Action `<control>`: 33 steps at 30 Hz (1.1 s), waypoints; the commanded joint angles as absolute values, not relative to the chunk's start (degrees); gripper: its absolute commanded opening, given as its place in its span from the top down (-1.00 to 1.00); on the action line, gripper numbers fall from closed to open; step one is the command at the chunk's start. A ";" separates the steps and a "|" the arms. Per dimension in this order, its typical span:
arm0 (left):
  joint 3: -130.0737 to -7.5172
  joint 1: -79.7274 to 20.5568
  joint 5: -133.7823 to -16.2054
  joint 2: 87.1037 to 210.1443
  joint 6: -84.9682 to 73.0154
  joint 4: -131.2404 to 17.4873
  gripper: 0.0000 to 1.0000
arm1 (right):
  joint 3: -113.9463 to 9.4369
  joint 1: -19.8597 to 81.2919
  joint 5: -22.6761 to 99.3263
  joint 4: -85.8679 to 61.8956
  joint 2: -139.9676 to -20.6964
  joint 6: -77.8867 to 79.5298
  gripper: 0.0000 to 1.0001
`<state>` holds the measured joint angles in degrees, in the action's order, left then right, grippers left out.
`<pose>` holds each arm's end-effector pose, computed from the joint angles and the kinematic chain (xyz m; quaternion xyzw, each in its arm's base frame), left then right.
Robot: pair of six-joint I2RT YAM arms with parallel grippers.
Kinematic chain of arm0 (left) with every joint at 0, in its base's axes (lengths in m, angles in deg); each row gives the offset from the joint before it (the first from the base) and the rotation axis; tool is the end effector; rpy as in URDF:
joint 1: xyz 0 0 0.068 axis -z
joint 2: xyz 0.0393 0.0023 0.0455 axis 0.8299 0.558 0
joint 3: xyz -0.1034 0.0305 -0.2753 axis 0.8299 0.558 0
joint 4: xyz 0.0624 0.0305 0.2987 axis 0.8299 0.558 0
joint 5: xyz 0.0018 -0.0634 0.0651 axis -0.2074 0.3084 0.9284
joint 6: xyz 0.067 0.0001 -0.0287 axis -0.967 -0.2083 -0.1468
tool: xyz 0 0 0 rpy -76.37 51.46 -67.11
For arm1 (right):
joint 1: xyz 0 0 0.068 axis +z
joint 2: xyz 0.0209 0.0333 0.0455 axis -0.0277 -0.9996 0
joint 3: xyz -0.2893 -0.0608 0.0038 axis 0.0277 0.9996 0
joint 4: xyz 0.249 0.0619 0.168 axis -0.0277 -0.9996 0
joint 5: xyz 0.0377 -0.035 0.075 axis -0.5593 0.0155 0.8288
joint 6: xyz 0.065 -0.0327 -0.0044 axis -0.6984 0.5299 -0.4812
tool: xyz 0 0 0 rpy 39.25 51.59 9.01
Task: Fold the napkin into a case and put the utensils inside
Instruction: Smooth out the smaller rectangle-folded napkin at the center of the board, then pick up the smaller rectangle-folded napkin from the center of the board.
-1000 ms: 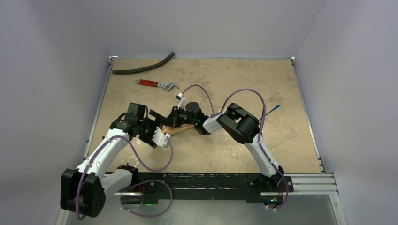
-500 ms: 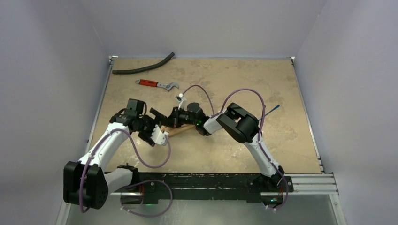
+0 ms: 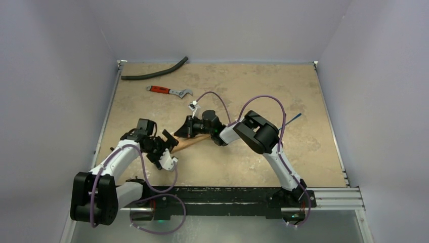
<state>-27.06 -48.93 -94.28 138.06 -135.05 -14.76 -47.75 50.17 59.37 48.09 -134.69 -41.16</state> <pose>0.2024 -0.0536 0.1348 0.8672 0.4184 -0.0267 0.2687 0.3305 0.4185 0.0667 -0.1663 0.7136 0.6128 0.2958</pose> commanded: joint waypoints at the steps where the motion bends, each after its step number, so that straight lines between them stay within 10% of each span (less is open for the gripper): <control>1: -24.04 -49.20 -96.63 140.58 -143.14 -20.88 -0.97 | -45.46 50.20 60.04 38.40 -139.95 -40.76 1.00; 18: -18.66 -49.09 -96.78 145.16 -144.84 -29.36 -0.18 | -45.18 50.14 61.16 40.36 -140.65 -43.03 1.00; 26: -16.57 -48.82 -99.58 144.98 -147.59 -31.43 0.45 | -45.56 50.19 60.84 39.97 -140.85 -43.69 1.00; 28: -16.64 -48.63 -100.36 145.67 -146.49 -32.42 1.00 | -45.46 50.16 60.55 39.85 -140.67 -43.51 1.00; 33: -20.37 -48.60 -103.56 145.94 -143.03 -28.76 1.00 | -44.90 49.62 60.70 39.80 -137.90 -42.76 1.00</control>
